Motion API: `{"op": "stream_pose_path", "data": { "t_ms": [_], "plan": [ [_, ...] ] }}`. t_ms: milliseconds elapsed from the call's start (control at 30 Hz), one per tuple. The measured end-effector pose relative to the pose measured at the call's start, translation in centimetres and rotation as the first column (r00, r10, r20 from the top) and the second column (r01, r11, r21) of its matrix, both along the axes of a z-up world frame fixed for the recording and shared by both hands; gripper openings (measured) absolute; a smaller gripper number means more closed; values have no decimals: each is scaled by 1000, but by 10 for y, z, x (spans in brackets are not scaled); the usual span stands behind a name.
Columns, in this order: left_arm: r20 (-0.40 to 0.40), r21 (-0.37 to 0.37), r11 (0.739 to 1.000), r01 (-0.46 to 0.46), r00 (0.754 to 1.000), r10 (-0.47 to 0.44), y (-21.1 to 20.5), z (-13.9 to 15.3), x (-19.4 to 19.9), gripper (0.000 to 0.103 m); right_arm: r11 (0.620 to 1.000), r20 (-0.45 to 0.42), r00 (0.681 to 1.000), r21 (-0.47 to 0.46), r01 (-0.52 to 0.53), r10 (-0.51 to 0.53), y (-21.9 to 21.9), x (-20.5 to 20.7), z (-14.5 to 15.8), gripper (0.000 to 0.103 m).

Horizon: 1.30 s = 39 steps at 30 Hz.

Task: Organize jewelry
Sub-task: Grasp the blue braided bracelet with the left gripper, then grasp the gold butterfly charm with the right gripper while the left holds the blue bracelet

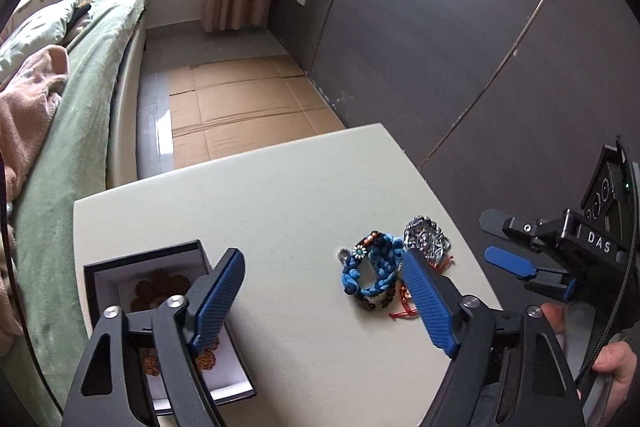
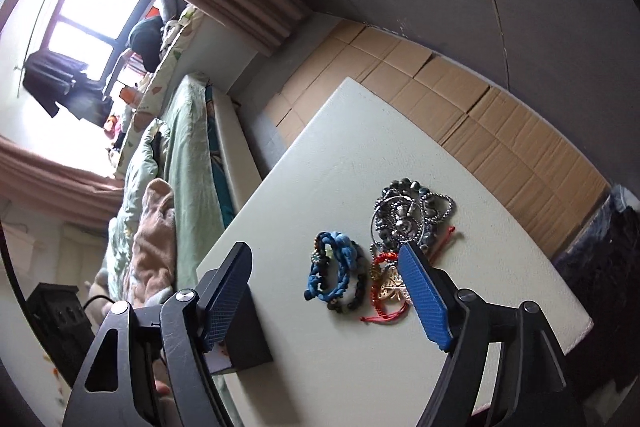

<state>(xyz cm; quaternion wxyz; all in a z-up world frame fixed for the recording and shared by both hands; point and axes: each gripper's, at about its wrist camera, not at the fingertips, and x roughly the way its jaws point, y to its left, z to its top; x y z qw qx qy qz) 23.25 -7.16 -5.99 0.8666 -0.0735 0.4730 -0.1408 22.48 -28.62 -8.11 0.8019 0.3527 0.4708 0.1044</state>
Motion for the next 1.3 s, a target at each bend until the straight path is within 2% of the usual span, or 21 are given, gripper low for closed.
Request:
{"op": "stream_pose_path", "data": {
  "t_ms": [267, 467, 600, 700, 733, 767, 800, 833, 867, 933, 1167, 1300],
  "plan": [
    [-61, 79, 996, 35, 998, -30, -33, -35, 11, 55, 994, -65, 997, 93, 52, -46, -22, 0, -22, 77],
    [-94, 132, 990, 50, 995, -38, -47, -54, 19, 54, 991, -66, 997, 118, 59, -51, -29, -2, -25, 77],
    [-122, 183, 980, 73, 991, -51, -56, -69, 22, 43, 989, -67, 997, 137, 55, -46, -33, -2, -26, 77],
    [-139, 205, 975, 84, 989, -56, -58, -79, 27, 43, 989, -64, 997, 138, 58, -50, -36, -2, -26, 77],
    [-145, 204, 975, 85, 988, -55, -58, -81, 28, 43, 989, -61, 997, 137, 58, -50, -36, -2, -26, 77],
    [-154, 193, 978, 85, 987, -56, -57, -84, 29, 38, 989, -57, 997, 136, 56, -49, -36, -2, -25, 77],
    [-163, 176, 980, 89, 985, -60, -56, -86, 30, 27, 990, -53, 998, 132, 53, -46, -35, -2, -25, 77],
    [-165, 152, 984, 95, 984, -69, -55, -86, 31, 23, 991, -49, 998, 126, 50, -44, -34, -2, -24, 77],
    [-165, 142, 985, 100, 983, -76, -55, -85, 30, 12, 992, -44, 998, 117, 45, -40, -32, -2, -23, 77],
    [-145, 154, 983, 105, 986, -82, -56, -81, 27, 10, 995, -36, 999, 93, 29, -26, -27, 0, -21, 77],
    [-60, 56, 995, 77, 995, -74, -43, -47, 21, 10, 1000, -61, 998, 5, -29, 29, -9, 7, -29, 76],
    [-16, 17, 998, 68, 998, -68, -36, -27, 16, 9, 996, -93, 993, -43, -82, 78, 5, 12, -38, 61]
  ]
}}
